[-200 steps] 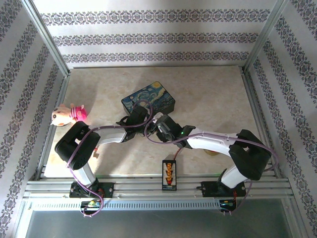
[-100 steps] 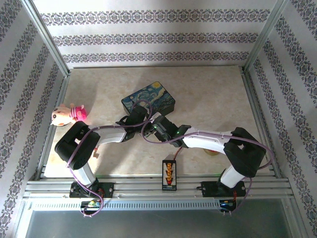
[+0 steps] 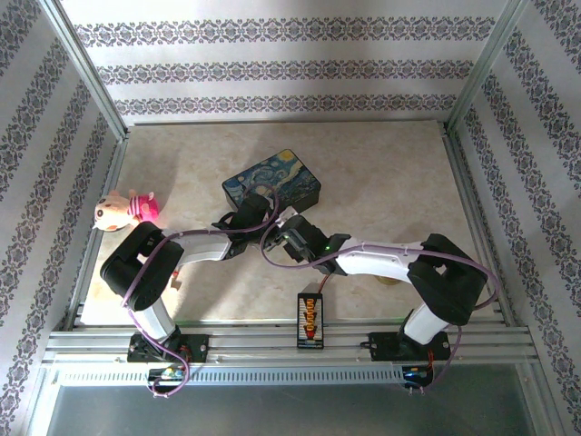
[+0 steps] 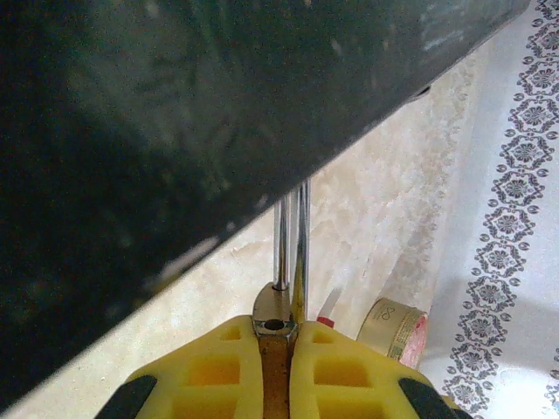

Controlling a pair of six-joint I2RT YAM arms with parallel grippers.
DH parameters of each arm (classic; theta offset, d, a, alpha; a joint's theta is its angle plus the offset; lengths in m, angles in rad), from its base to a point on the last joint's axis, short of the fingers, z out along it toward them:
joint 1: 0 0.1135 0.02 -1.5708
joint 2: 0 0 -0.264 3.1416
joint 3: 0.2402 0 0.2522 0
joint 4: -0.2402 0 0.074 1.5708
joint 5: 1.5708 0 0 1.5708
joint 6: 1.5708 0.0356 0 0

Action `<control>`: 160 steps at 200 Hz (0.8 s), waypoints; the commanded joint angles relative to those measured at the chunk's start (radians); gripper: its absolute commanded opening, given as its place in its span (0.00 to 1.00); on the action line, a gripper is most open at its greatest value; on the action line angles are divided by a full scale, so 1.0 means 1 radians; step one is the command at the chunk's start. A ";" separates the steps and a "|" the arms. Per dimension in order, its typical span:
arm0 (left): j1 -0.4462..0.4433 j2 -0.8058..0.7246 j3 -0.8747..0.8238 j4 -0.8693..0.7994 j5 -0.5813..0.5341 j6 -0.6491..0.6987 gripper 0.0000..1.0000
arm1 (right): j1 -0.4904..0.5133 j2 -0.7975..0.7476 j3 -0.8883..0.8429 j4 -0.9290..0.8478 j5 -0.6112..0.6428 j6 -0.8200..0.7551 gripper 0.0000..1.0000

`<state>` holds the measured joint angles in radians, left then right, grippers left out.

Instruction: Unlock a padlock with a key

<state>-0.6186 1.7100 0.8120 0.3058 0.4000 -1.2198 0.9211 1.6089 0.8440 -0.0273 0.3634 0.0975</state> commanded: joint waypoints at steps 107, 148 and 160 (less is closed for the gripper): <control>0.010 0.002 0.007 -0.105 0.075 -0.059 0.00 | 0.043 0.011 -0.076 0.104 0.012 -0.082 0.17; 0.010 0.001 0.004 -0.103 0.074 -0.061 0.00 | 0.062 0.049 -0.071 0.117 0.028 -0.103 0.18; 0.011 0.003 0.005 -0.102 0.075 -0.060 0.00 | 0.064 0.064 -0.070 0.134 0.043 -0.108 0.18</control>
<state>-0.6086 1.7100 0.8165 0.2970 0.4152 -1.2114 0.9428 1.6032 0.7658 0.1154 0.4095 0.0799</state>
